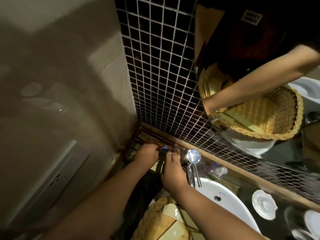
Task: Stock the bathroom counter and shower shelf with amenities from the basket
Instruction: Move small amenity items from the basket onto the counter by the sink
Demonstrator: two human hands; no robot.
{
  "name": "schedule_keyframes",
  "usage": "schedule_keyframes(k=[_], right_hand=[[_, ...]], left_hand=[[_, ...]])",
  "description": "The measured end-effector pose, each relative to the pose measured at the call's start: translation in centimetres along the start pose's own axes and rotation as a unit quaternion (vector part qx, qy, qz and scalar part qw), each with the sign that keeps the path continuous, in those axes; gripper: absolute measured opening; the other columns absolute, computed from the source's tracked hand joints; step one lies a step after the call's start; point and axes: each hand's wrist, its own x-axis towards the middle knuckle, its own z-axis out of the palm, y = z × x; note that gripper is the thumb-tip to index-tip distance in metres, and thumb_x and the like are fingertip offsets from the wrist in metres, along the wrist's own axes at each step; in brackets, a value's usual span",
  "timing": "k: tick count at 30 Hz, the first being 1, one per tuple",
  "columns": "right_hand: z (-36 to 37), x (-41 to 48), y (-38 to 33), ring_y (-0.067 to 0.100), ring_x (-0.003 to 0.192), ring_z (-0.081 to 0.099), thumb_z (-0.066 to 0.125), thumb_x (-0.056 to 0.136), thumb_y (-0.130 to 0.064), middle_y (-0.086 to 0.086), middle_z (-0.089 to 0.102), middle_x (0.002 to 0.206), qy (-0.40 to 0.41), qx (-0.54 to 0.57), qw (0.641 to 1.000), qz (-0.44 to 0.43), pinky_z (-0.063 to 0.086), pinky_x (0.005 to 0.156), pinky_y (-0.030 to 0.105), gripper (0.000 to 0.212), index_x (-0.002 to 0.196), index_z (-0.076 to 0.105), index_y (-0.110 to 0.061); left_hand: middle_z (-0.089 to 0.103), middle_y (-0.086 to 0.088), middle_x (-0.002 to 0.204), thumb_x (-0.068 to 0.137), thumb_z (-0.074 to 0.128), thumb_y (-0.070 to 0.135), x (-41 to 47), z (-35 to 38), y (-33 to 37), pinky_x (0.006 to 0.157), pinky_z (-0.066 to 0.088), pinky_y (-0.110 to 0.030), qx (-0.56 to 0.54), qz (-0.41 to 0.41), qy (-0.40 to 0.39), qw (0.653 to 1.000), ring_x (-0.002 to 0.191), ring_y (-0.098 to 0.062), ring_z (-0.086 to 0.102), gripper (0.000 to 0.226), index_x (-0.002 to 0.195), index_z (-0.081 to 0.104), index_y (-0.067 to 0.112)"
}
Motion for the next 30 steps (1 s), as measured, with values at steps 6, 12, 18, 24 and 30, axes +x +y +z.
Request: schedule_keyframes(k=[6, 12, 18, 24, 30], right_hand=[[0.3, 0.3, 0.0, 0.062, 0.142, 0.005, 0.041, 0.101, -0.041, 0.042, 0.012, 0.153, -0.005, 0.025, 1.000, -0.003, 0.004, 0.117, 0.067, 0.079, 0.151, 0.013, 0.014], [-0.6, -0.2, 0.0, 0.036, 0.151, -0.017, 0.061, 0.094, -0.027, 0.022, -0.012, 0.165, -0.023, 0.257, 0.964, 0.066, -0.004, 0.124, 0.045, 0.095, 0.157, -0.007, 0.000], [0.0, 0.0, -0.6, 0.031, 0.151, -0.018, 0.060, 0.095, -0.023, 0.018, -0.019, 0.164, -0.043, 0.274, 0.957, 0.085, -0.006, 0.122, 0.042, 0.096, 0.156, -0.012, -0.003], [0.6, 0.8, -0.6, 0.034, 0.151, -0.017, 0.057, 0.095, -0.026, 0.020, -0.019, 0.163, -0.058, 0.259, 0.960, 0.085, -0.004, 0.123, 0.046, 0.094, 0.155, -0.011, 0.000], [-1.5, -0.4, 0.6, 0.027, 0.151, -0.020, 0.063, 0.094, -0.028, 0.011, -0.027, 0.162, -0.057, 0.325, 0.941, 0.080, 0.005, 0.124, 0.043, 0.103, 0.155, -0.015, -0.004]], left_hand=[[0.048, 0.002, 0.148, 0.100, 0.051, 0.027, -1.7, 1.9, -1.8, 0.110, 0.039, -0.037, 0.096, 0.113, 0.071, 0.986, 0.133, -0.019, 0.046, 0.046, 0.146, 0.047, 0.030], [0.028, -0.001, 0.161, 0.089, 0.064, 0.023, -2.8, 3.2, -3.8, 0.118, 0.026, -0.044, 0.209, 0.107, 0.035, 0.971, 0.145, -0.027, 0.028, 0.079, 0.156, 0.023, 0.031], [0.006, 0.002, 0.168, 0.088, 0.064, 0.022, -2.5, 3.8, -4.3, 0.120, 0.008, -0.044, 0.228, 0.087, 0.039, 0.969, 0.153, -0.026, 0.005, 0.092, 0.158, 0.004, 0.034], [-0.026, 0.006, 0.163, 0.088, 0.064, 0.022, -1.8, 3.9, -3.7, 0.115, -0.004, -0.043, 0.240, 0.079, -0.002, 0.968, 0.147, -0.024, -0.025, 0.100, 0.157, -0.007, 0.036], [-0.007, 0.000, 0.168, 0.088, 0.060, 0.027, -2.7, 1.9, -1.7, 0.122, 0.014, -0.048, 0.232, 0.077, -0.003, 0.970, 0.153, -0.029, 0.003, 0.095, 0.157, -0.004, 0.037]])
